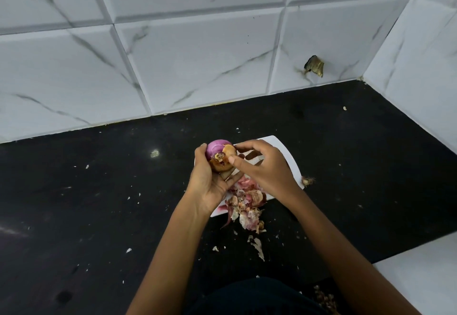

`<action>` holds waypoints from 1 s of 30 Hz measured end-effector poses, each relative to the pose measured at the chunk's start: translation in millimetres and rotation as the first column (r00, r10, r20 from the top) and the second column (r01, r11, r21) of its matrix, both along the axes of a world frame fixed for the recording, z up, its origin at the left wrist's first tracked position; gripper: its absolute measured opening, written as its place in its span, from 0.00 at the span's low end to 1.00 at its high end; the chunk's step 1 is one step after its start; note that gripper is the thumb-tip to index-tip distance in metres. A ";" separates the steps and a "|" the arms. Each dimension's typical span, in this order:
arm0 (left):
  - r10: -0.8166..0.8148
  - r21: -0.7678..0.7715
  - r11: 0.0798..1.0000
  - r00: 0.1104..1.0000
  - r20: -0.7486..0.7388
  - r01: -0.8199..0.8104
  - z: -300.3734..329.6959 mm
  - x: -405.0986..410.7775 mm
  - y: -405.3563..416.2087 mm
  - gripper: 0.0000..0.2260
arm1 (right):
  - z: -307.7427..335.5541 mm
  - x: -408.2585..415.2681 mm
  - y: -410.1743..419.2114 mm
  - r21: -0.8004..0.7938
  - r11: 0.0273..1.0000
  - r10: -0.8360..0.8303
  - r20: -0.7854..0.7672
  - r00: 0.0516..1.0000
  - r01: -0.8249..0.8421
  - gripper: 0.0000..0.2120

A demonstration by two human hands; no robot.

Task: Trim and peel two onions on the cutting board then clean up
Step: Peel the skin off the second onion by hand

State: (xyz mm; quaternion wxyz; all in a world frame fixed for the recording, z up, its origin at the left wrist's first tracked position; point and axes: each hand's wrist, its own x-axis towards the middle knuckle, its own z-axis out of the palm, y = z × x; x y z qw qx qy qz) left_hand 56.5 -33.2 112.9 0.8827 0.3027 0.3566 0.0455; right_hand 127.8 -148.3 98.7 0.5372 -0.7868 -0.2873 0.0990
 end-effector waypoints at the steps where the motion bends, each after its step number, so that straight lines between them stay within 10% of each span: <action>1: -0.015 0.008 1.000 1.000 0.009 0.015 0.0 -1.3 -0.4 0.25 | 1.1 -0.1 0.2 -0.006 1.000 0.022 -0.014 1.000 -0.022 0.13; 21: -0.140 0.390 0.914 0.989 0.045 0.112 8.5 -0.7 -10.3 0.14 | 21.5 2.2 -1.4 0.033 0.999 -0.016 -0.018 1.000 0.017 0.08; 30: -0.128 0.328 0.938 0.992 0.016 0.116 12.7 -2.6 -13.1 0.14 | 21.2 4.7 -4.8 0.007 1.000 -0.028 0.031 0.999 0.027 0.05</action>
